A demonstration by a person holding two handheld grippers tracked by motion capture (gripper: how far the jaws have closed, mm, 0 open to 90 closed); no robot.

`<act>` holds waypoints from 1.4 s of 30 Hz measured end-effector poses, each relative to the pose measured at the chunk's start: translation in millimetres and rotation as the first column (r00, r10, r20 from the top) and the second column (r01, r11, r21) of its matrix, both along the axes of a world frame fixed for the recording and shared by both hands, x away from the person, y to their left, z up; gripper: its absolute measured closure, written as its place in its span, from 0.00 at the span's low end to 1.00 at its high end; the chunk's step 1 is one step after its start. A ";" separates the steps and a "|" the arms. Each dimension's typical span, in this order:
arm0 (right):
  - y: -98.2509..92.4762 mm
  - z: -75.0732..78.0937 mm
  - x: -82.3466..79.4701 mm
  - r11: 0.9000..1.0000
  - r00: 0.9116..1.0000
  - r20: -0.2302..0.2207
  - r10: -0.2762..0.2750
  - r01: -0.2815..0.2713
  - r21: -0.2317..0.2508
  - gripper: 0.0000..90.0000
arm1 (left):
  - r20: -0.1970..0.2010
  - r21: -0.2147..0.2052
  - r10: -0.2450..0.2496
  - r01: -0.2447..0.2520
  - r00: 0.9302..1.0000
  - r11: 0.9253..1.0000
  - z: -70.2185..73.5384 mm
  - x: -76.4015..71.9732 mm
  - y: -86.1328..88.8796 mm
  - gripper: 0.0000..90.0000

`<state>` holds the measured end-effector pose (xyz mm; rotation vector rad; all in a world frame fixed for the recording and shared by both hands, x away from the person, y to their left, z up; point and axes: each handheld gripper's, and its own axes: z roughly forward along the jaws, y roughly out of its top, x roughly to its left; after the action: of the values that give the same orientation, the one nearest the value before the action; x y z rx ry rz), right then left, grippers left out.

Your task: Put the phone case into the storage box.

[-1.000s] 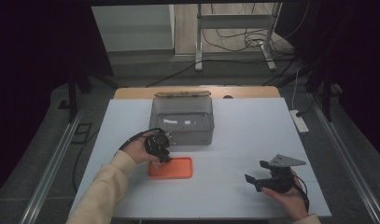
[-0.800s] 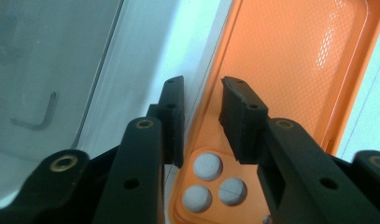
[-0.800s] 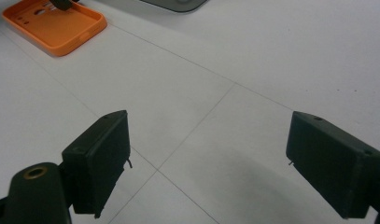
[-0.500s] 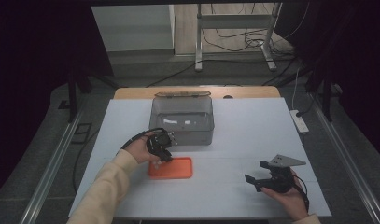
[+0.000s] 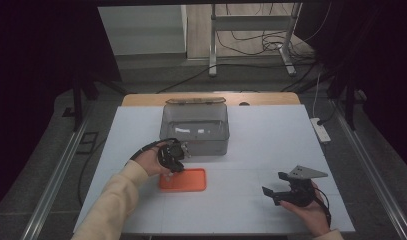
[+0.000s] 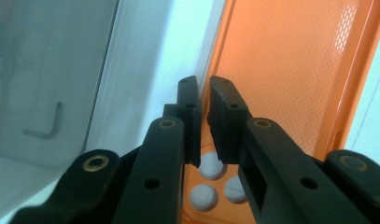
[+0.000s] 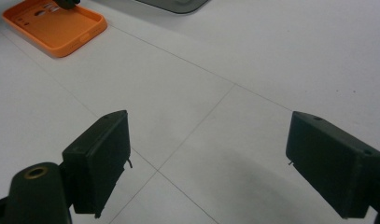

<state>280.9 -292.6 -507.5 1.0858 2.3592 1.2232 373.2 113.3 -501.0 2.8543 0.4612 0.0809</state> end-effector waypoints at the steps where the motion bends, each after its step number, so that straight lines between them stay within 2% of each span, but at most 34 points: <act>1: -0.2 -0.1 0.1 1.000 1.000 0.001 -0.001 0.001 0.000 0.16 | 0.009 0.010 -0.012 0.012 1.000 1.000 0.3 -0.7 -0.8 0.92; 7: -0.2 0.0 -0.1 1.000 1.000 0.000 -0.002 0.002 -0.001 0.16 | 0.043 0.052 -0.053 0.051 0.998 0.997 1.3 -3.4 -5.1 0.94; 14: -0.9 -0.2 0.2 1.000 1.000 0.002 -0.008 0.008 -0.002 0.16 | 0.062 0.063 -0.072 0.068 0.995 0.996 1.5 -4.7 -4.6 0.97; 23: -1.0 0.0 0.4 1.000 1.000 0.001 -0.011 0.011 -0.001 0.16 | 0.068 0.068 -0.095 0.090 0.993 0.994 3.2 -7.0 -1.8 0.98; 26: -1.1 0.0 0.5 1.000 1.000 0.000 -0.013 0.013 -0.001 0.16 | 0.075 0.061 -0.097 0.093 0.992 0.994 5.6 -8.2 -0.6 0.98; 28: -1.3 0.2 0.5 1.000 1.000 0.001 -0.014 0.014 0.000 0.16 | 0.096 0.057 -0.094 0.089 0.991 0.994 8.2 -8.8 0.6 0.98; 33: -2.0 0.9 0.3 1.000 1.000 0.002 -0.018 0.018 -0.002 0.16 | 0.120 0.039 -0.085 0.081 0.989 0.996 14.2 -10.3 5.1 0.98; 37: -2.1 1.0 0.4 1.000 1.000 0.001 -0.017 0.017 0.002 0.16 | 0.126 0.031 -0.084 0.081 0.988 0.996 18.7 -12.5 7.1 0.98; 42: -2.3 1.4 0.3 1.000 1.000 0.004 -0.016 0.016 0.005 0.16 | 0.137 -0.011 -0.075 0.077 0.988 0.997 26.0 -15.3 10.1 0.98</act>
<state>281.2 -295.0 -506.1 1.1010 2.3406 1.2254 357.9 123.4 -475.0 2.8236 0.3233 0.2555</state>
